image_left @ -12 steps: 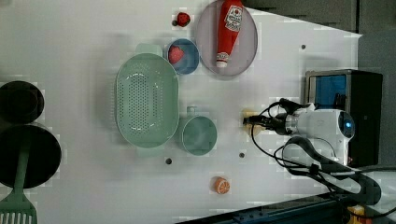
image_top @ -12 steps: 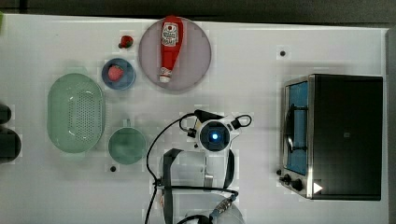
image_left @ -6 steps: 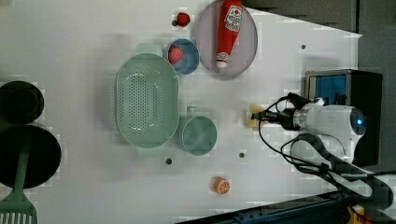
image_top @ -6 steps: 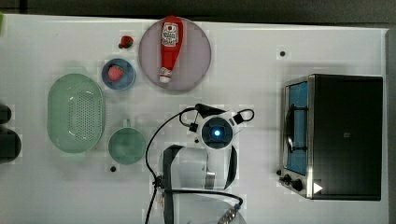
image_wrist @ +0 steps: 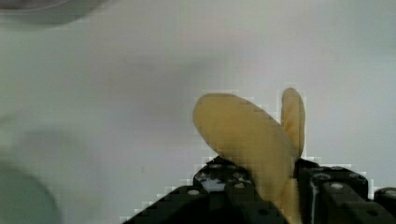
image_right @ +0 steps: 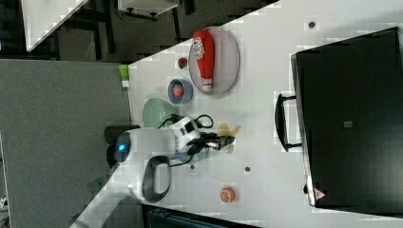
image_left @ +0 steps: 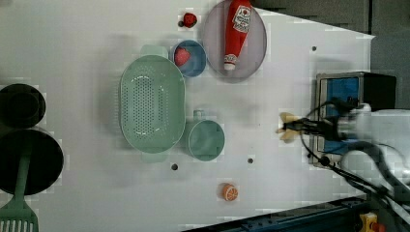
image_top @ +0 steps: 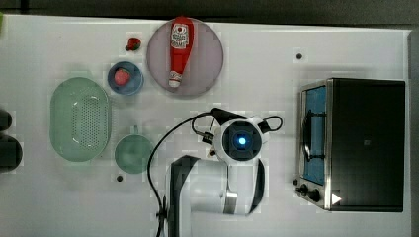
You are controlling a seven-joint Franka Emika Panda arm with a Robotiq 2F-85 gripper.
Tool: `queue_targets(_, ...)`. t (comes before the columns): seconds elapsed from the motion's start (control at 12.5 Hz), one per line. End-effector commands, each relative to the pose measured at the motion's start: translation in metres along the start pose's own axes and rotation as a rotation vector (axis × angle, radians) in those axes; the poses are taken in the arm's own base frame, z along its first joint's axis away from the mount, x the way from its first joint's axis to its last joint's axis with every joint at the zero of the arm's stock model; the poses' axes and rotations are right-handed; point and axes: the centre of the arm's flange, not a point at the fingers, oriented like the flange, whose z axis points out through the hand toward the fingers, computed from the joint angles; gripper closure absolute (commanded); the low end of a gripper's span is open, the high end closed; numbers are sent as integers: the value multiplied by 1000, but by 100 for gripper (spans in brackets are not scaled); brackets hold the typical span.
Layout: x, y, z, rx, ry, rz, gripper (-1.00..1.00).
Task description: Pick Banana and place it in mug.
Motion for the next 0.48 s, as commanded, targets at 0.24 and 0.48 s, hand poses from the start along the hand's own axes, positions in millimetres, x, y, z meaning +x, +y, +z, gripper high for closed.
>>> queue_targets(0.24,-13,-7,-136,8,45,-33,46)
queue_targets(0.48,-31,-21,-189,-1,42,-47,45)
